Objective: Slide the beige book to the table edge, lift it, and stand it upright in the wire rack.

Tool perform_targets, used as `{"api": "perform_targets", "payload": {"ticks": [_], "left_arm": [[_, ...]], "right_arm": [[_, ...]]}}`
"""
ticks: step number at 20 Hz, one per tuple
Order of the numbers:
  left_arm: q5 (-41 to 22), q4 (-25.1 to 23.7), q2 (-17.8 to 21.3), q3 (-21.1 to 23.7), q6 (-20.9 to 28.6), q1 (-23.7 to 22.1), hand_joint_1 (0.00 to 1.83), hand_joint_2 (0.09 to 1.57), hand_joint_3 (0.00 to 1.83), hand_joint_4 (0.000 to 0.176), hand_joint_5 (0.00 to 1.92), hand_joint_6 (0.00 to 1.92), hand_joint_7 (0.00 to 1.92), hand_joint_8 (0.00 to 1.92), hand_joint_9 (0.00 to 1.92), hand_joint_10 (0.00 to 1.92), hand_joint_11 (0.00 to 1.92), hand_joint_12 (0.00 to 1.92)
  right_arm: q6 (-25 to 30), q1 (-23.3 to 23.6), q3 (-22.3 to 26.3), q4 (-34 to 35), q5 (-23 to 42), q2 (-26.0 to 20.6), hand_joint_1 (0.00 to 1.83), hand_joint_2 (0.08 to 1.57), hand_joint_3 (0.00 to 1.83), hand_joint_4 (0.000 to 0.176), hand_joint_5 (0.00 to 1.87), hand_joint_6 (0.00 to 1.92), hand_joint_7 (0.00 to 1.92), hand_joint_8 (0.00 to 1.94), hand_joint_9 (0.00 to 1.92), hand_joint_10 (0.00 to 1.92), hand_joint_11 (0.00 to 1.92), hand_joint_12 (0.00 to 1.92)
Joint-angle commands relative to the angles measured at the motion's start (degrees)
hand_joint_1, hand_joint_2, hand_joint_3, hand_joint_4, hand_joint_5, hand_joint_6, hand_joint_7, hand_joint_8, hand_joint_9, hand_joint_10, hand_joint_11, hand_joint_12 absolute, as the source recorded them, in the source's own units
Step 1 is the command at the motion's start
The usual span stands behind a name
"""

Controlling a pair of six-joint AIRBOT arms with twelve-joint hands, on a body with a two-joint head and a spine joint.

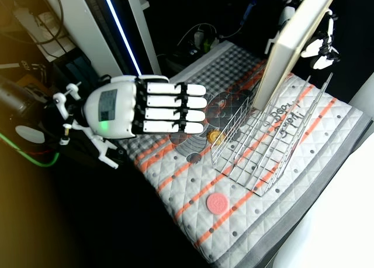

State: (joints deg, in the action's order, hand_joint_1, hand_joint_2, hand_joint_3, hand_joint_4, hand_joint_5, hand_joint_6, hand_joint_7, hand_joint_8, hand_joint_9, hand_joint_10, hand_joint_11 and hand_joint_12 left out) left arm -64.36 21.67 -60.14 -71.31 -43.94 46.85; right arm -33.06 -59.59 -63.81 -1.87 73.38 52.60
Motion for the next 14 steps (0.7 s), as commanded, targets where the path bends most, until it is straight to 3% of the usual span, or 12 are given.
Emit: {"api": "perform_targets", "payload": {"ticks": [1,2,3,4,7,8,12,14], "left_arm": [[-8.12,0.14,0.82,0.12,0.42,-0.03,1.08,1.08,0.0,0.053,0.46,0.0,0.53,0.02,0.43,0.32,0.0,1.24],[-8.24,0.14,0.88,0.23,0.35,-0.02,1.02,1.07,0.0,0.117,0.35,0.0,0.41,0.0,0.35,0.13,0.0,1.03],[-8.53,0.14,0.97,0.45,0.18,0.0,0.98,1.06,0.0,0.148,0.29,0.0,0.35,0.0,0.31,0.06,0.0,0.93],[-9.01,0.14,1.07,0.77,0.15,0.17,0.95,1.04,0.0,0.157,0.23,0.0,0.29,0.0,0.29,0.03,0.0,0.89],[-10.16,0.14,1.31,1.32,0.15,0.55,0.84,1.04,0.0,0.166,0.17,0.0,0.25,0.0,0.29,0.02,0.0,0.87],[-10.36,0.14,1.38,1.4,0.15,0.6,0.87,1.04,0.0,0.174,0.18,0.0,0.23,0.0,0.26,0.0,0.0,0.76],[-12.03,0.14,2.63,2.56,0.15,0.67,0.9,1.04,0.0,0.176,0.21,0.0,0.24,0.0,0.24,0.0,0.0,0.63],[-13.8,0.22,3.02,3.21,0.15,0.49,0.85,1.08,0.01,0.152,0.21,0.0,0.29,0.01,0.28,0.01,0.0,0.93]], "right_arm": [[0.26,0.19,0.12,1.67,6.98,-0.19,0.12,1.47,0.0,0.0,0.31,0.0,0.34,0.0,0.39,0.0,0.44,0.01],[0.26,0.17,0.13,1.7,6.98,-0.19,0.14,1.47,0.0,0.0,0.32,0.0,0.36,0.0,0.41,0.01,0.45,0.01],[0.26,0.13,0.15,1.77,6.98,-0.19,0.14,1.46,0.0,0.0,0.32,0.0,0.36,0.0,0.42,0.01,0.46,0.01],[0.26,0.11,0.17,1.84,6.98,-0.14,0.14,1.47,0.0,0.0,0.33,0.01,0.36,0.01,0.42,0.01,0.45,0.01],[0.26,-0.04,0.21,1.86,6.98,-0.14,0.15,1.47,0.0,0.0,0.33,0.0,0.35,0.0,0.38,0.0,0.42,0.0],[0.26,-0.13,0.23,1.89,6.98,-0.14,0.18,1.48,0.0,0.0,0.31,0.0,0.32,0.0,0.35,0.0,0.39,0.0],[0.26,-0.28,0.31,2.06,6.97,-0.1,0.18,1.46,0.0,0.0,0.32,0.02,0.33,0.01,0.33,0.01,0.38,0.01],[0.26,-0.29,0.3,2.06,6.95,-0.02,0.17,1.46,0.0,0.0,0.37,0.02,0.37,0.01,0.35,0.01,0.4,0.01]]}}
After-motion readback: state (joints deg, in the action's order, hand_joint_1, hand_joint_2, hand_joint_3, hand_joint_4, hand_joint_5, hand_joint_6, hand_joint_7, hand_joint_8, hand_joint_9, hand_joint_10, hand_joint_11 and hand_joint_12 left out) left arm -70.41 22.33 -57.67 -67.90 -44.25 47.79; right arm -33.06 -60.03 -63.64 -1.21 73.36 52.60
